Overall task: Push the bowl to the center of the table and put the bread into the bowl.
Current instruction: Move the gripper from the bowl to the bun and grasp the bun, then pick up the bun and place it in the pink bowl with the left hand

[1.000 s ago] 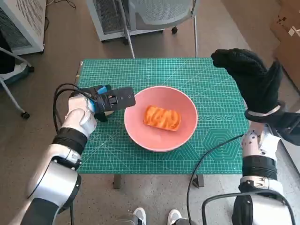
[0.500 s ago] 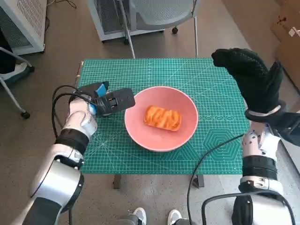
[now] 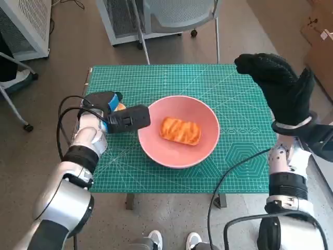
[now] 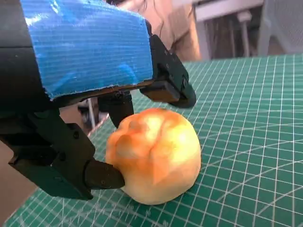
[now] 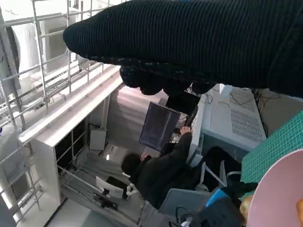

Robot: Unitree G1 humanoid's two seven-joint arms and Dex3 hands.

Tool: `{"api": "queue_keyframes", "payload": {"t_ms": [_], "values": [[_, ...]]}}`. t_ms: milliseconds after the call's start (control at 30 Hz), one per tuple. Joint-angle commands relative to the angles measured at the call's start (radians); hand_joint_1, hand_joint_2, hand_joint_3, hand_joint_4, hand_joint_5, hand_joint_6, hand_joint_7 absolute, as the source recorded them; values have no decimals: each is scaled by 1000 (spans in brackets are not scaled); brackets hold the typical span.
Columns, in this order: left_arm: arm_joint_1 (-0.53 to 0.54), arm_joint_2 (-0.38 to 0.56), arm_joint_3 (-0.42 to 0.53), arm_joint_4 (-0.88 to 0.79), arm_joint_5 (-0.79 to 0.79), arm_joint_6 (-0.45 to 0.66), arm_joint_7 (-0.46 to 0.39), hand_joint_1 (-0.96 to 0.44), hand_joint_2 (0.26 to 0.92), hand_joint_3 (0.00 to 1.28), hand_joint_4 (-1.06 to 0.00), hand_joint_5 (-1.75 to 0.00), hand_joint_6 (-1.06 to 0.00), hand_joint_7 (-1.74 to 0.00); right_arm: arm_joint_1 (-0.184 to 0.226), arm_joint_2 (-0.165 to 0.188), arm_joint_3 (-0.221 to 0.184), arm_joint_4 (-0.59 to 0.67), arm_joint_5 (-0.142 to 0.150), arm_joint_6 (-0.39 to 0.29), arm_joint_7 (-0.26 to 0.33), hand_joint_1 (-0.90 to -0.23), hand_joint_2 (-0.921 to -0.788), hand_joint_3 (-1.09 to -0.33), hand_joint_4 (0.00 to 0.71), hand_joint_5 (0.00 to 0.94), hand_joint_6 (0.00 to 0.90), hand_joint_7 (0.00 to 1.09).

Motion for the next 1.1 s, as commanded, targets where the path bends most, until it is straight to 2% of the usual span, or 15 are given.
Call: {"api": "queue_keyframes", "payload": {"t_ms": [33,67,200,267,567,900,933,1100], "values": [[27,1,-8,14,10,-16,35,80,917,208,-547,-1430,-547,-957,22,1,-3,-1,4,4,10,-678,-921,-779,281,0,351,2],[27,3,-7,12,9,-20,36,53,919,204,-553,-1438,-528,-1024,22,1,-3,-1,3,3,9,-676,-921,-780,282,1,351,2],[23,9,-5,5,5,-27,31,18,920,199,-564,-1443,-499,-1117,23,0,-2,-3,-1,-1,4,-666,-921,-781,281,0,350,1],[20,11,-4,3,5,-27,27,8,921,199,-530,-1379,-501,-1239,23,0,-2,-2,-2,-2,3,-664,-921,-783,280,0,351,1],[-6,30,4,-35,-1,-23,-7,3,921,241,-459,-1389,-456,-1368,28,3,-2,-13,2,6,3,-662,-921,-785,281,0,363,7],[-1,55,19,-89,-5,-32,2,3,921,237,-463,-1387,-465,-1364,27,6,-1,-14,2,8,5,-679,-921,-785,282,0,365,6],[1,58,20,-94,-6,-34,3,5,921,230,-469,-1451,-494,-1258,28,6,-1,-14,2,8,5,-682,-921,-784,282,0,365,6],[13,70,32,-127,-12,-39,12,7,911,225,-472,-1554,-572,-1067,26,7,-1,-10,2,6,7,-684,-921,-784,282,0,365,6]]}}
